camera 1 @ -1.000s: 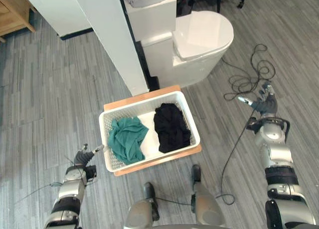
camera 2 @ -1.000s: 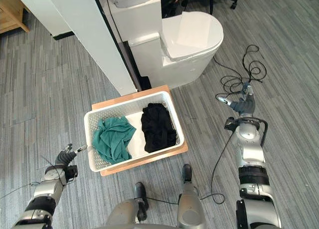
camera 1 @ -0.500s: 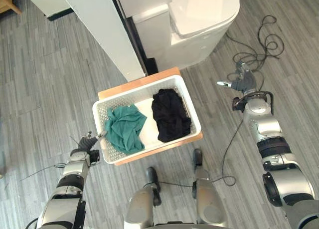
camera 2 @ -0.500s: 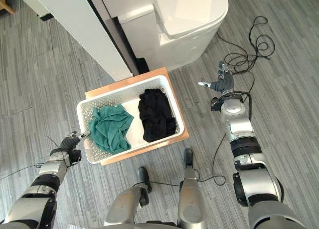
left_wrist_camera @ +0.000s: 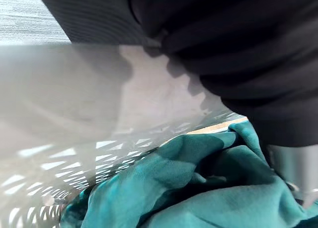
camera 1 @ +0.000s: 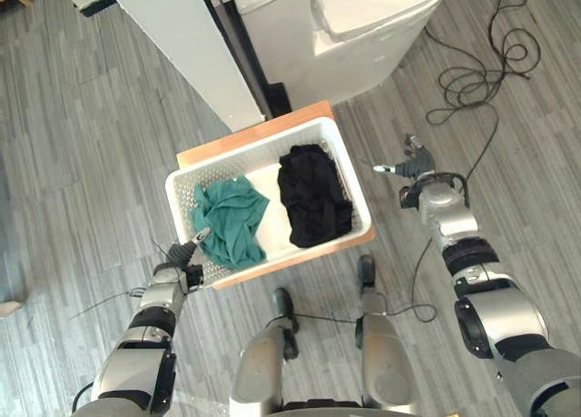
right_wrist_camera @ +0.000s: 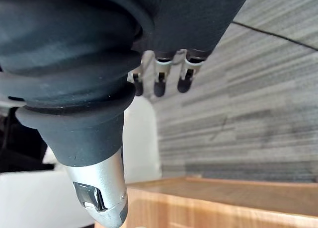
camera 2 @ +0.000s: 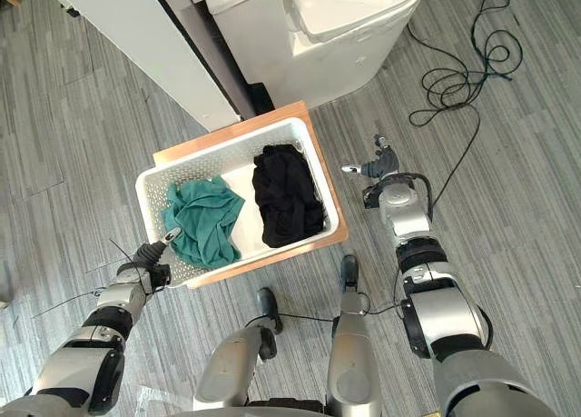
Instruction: Pick up the laundry basket with both hands and put the clothes into the washing machine.
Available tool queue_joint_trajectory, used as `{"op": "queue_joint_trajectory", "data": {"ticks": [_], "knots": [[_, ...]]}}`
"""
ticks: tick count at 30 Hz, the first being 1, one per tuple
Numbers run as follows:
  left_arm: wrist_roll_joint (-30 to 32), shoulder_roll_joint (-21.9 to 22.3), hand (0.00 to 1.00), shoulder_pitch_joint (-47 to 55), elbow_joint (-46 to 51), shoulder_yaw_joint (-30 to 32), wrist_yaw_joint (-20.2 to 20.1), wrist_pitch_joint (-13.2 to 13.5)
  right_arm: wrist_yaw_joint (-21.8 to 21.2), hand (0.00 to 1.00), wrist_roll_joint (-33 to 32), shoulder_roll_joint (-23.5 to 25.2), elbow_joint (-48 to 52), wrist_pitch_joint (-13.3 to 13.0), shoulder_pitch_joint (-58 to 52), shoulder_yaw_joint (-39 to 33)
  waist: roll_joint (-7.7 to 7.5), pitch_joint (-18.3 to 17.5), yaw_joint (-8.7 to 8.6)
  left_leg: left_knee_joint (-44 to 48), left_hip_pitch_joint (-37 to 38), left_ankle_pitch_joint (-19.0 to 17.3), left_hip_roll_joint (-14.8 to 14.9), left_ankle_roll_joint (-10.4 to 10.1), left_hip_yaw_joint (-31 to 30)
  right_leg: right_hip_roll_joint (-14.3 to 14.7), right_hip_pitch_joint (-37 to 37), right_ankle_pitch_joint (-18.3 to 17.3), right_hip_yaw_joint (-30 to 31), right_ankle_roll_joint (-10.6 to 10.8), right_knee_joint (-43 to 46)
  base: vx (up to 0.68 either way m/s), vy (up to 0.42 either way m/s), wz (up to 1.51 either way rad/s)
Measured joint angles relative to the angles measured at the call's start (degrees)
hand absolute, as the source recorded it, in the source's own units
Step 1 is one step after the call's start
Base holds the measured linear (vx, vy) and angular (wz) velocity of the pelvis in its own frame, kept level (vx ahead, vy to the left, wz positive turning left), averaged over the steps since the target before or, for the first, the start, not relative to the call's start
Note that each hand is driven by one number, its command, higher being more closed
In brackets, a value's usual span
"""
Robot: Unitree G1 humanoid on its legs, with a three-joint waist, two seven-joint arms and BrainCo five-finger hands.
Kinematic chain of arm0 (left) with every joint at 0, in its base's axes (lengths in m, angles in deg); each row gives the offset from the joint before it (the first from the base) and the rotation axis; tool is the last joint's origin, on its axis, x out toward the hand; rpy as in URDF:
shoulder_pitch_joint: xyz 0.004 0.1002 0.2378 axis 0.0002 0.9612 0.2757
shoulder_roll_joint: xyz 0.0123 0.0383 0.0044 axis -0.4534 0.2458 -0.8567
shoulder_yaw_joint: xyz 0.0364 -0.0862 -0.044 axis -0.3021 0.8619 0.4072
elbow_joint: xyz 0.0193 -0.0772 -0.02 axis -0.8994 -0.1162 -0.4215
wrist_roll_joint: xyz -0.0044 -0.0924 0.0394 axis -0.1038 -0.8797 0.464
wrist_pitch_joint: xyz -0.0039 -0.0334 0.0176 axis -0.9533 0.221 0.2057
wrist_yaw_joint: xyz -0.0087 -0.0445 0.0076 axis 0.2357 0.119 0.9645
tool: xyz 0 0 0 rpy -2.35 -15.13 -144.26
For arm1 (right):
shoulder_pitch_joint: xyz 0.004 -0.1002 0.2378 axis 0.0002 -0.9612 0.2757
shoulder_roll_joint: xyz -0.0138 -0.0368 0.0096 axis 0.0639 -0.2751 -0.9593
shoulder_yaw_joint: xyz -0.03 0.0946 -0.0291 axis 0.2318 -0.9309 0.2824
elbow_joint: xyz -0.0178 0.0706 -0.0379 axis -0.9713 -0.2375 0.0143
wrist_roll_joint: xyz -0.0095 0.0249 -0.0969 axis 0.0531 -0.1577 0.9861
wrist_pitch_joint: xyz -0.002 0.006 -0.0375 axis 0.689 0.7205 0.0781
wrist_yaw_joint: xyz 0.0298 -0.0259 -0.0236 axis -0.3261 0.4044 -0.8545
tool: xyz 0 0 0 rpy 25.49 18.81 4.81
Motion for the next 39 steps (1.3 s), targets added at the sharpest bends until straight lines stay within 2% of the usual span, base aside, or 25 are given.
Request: {"op": "queue_joint_trajectory", "data": {"ticks": [9,20,26,30,33,39], "knots": [[-1.4,1.0,0.00,-2.2,0.0,-0.3,1.1,0.4,0.1,0.00,2.4,1.8,-5.4,1.1,3.7,-2.3,1.66,0.9,0.26,-0.7,-2.0,1.1,-0.3,0.3,-1.1,-0.3,-1.6,0.1,-1.0,0.1,0.0,-0.01,-0.004,0.07],[-3.0,0.9,0.00,-2.8,0.5,-1.2,3.4,1.1,0.4,0.00,4.0,5.9,-6.2,1.2,3.4,-2.0,1.66,0.9,0.59,-1.1,-3.4,1.7,-0.3,0.1,-1.4,-0.3,-3.3,0.6,-0.9,0.6,0.2,0.00,-0.001,0.00],[-4.4,0.9,0.00,-2.4,0.5,-1.1,3.5,1.3,1.6,0.00,4.4,6.0,-2.3,1.2,0.8,-2.8,1.54,1.0,0.52,-1.2,-3.3,1.7,-0.2,0.1,-1.1,-0.2,-3.3,0.8,-0.5,0.9,0.2,0.00,-0.001,-0.01],[-4.3,0.4,0.00,-1.2,0.9,-0.3,4.5,1.3,3.8,0.00,3.6,6.1,0.4,1.5,0.7,-6.4,0.64,1.5,0.31,-1.6,-2.4,1.7,-0.2,0.0,0.1,0.0,-3.3,1.0,0.7,1.1,0.2,0.01,-0.005,-0.13],[-4.3,0.5,0.00,-0.6,0.9,0.7,4.6,1.3,5.3,0.00,2.8,5.2,3.7,1.5,0.7,-7.5,0.55,1.6,-0.03,-2.2,-1.8,1.7,-0.3,0.0,0.6,0.1,-3.3,1.0,1.1,1.1,0.2,0.02,-0.003,-0.11],[-4.4,0.6,0.00,0.7,1.9,1.4,4.7,1.3,9.8,0.00,-4.9,5.3,13.7,0.4,0.3,-11.1,0.30,1.7,-0.10,-2.8,-1.3,1.7,-0.2,0.0,1.7,0.4,-3.8,1.3,2.2,1.8,0.2,0.03,-0.009,-0.09]]}}
